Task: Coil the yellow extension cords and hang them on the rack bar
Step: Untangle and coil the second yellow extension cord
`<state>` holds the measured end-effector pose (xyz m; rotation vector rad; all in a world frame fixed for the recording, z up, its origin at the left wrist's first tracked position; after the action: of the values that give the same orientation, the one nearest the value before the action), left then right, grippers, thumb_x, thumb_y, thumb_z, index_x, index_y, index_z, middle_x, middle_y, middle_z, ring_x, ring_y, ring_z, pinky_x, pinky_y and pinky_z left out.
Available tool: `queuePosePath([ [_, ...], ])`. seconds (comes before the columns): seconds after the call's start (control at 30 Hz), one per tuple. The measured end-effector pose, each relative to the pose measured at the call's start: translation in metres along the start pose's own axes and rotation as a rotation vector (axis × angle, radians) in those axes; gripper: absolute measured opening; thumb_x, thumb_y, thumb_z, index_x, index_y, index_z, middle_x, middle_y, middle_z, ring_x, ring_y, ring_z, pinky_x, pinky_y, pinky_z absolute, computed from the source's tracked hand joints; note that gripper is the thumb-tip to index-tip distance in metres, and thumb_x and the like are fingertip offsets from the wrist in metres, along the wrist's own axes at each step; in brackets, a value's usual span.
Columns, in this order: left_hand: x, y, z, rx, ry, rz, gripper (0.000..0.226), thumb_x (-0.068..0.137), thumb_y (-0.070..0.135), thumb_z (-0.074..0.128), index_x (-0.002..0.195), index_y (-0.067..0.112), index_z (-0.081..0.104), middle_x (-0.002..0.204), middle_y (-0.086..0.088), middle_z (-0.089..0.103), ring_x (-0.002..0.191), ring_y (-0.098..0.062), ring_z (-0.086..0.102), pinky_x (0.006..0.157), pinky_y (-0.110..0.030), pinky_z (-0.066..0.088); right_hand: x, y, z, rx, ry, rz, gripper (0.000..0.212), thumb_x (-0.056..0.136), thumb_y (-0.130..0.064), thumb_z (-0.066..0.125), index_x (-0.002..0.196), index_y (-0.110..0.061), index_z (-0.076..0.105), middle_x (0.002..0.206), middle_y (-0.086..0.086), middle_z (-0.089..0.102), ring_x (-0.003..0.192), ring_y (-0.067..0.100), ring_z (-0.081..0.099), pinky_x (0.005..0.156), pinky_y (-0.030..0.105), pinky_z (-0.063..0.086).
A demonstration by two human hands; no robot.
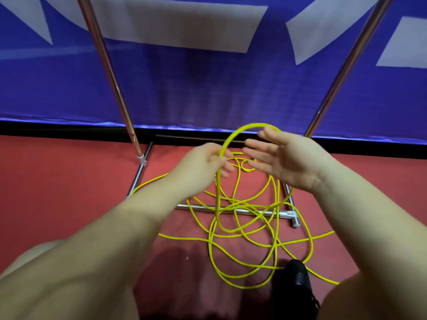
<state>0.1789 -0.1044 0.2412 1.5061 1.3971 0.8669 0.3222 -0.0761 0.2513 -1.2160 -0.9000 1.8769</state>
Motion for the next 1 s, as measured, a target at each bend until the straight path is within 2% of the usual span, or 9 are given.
queuePosePath([
  [0.1,0.002,0.000,-0.015,-0.356,0.109,-0.097,0.016,0.099,0.013,0.040,0.094,0.020,0.053,0.081,0.003,0.065,0.064,-0.005,0.066,0.065,-0.023,0.055,0.001,0.025,0.012,-0.807,-0.142,-0.013,0.038,0.085,-0.029,0.064,0.121,-0.022,0.056,0.108,-0.003,0.064,0.102,0.012,0.059,0.090,0.031,0.047],
  [0.2,0.005,-0.003,-0.033,-0.592,0.219,-0.138,0.013,0.098,0.014,0.043,0.094,0.014,0.055,0.084,-0.002,0.065,0.061,-0.006,0.069,0.059,-0.022,0.057,0.003,0.050,0.027,-1.251,-0.349,-0.074,0.018,0.089,-0.015,0.061,0.106,-0.010,0.063,0.078,-0.003,0.062,0.070,0.005,0.057,0.071,0.018,0.046],
  [0.37,0.012,-0.006,-0.056,-0.586,0.237,-0.099,0.025,0.100,0.022,0.041,0.121,0.012,0.048,0.098,-0.005,0.068,0.084,-0.014,0.070,0.067,-0.026,0.058,0.006,0.035,0.036,-0.840,-0.284,-0.111,0.021,0.094,0.001,0.047,0.084,-0.017,0.055,0.072,0.000,0.063,0.061,0.008,0.063,0.059,0.022,0.051],
  [0.57,-0.003,-0.013,0.014,-0.062,-0.234,-0.164,0.017,0.098,0.025,0.042,0.106,0.023,0.057,0.112,-0.002,0.063,0.102,-0.013,0.060,0.089,-0.027,0.049,0.020,0.002,0.007,0.038,0.049,-0.095,0.013,0.097,-0.004,0.043,0.092,-0.011,0.053,0.080,0.004,0.062,0.054,0.007,0.067,0.049,0.021,0.055],
  [0.63,-0.008,-0.016,0.031,-0.015,-0.326,-0.146,0.016,0.098,0.021,0.042,0.097,0.022,0.058,0.109,-0.004,0.064,0.099,-0.013,0.061,0.090,-0.029,0.049,0.025,-0.002,-0.002,0.238,0.118,-0.091,0.014,0.098,-0.005,0.041,0.090,-0.010,0.051,0.083,0.006,0.061,0.052,0.009,0.068,0.047,0.022,0.054],
  [0.73,-0.003,-0.014,0.028,-0.093,-0.303,-0.149,0.019,0.100,0.013,0.037,0.093,0.020,0.053,0.090,-0.001,0.065,0.079,-0.009,0.063,0.071,-0.022,0.053,0.030,-0.007,-0.008,0.286,0.112,-0.087,0.010,0.097,-0.012,0.046,0.093,-0.007,0.054,0.093,0.009,0.062,0.068,0.015,0.070,0.055,0.027,0.057],
  [0.8,0.003,-0.010,0.014,-0.211,-0.195,-0.164,0.021,0.101,0.012,0.035,0.090,0.020,0.053,0.083,0.000,0.064,0.070,-0.007,0.064,0.060,-0.020,0.054,0.030,-0.006,-0.005,0.002,0.049,-0.066,0.024,0.093,-0.029,0.052,0.108,-0.010,0.055,0.104,0.007,0.063,0.091,0.017,0.065,0.070,0.032,0.056],
  [0.87,0.008,-0.010,-0.002,-0.285,-0.091,-0.182,0.019,0.101,0.016,0.036,0.093,0.019,0.053,0.084,0.002,0.066,0.065,-0.005,0.066,0.058,-0.021,0.054,0.028,0.004,0.001,-0.505,-0.030,-0.071,0.033,0.087,-0.042,0.056,0.111,-0.021,0.058,0.112,0.000,0.065,0.102,0.013,0.061,0.084,0.031,0.051],
  [1.0,0.010,-0.015,-0.022,-0.348,-0.018,-0.215,0.019,0.101,0.021,0.037,0.096,0.020,0.055,0.090,0.009,0.069,0.067,-0.008,0.070,0.060,-0.024,0.055,0.022,0.052,0.022,-1.158,-0.313,-0.051,0.027,0.083,-0.037,0.066,0.103,-0.018,0.065,0.091,-0.004,0.064,0.081,0.007,0.054,0.080,0.023,0.045],
])
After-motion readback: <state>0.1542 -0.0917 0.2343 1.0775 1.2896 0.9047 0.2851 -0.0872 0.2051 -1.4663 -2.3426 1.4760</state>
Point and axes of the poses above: each hand's wrist, its own x-axis towards the middle knuckle, its own z-axis out of the palm, y = z × x, the point moved 6 cm from there along x, towards the middle knuckle
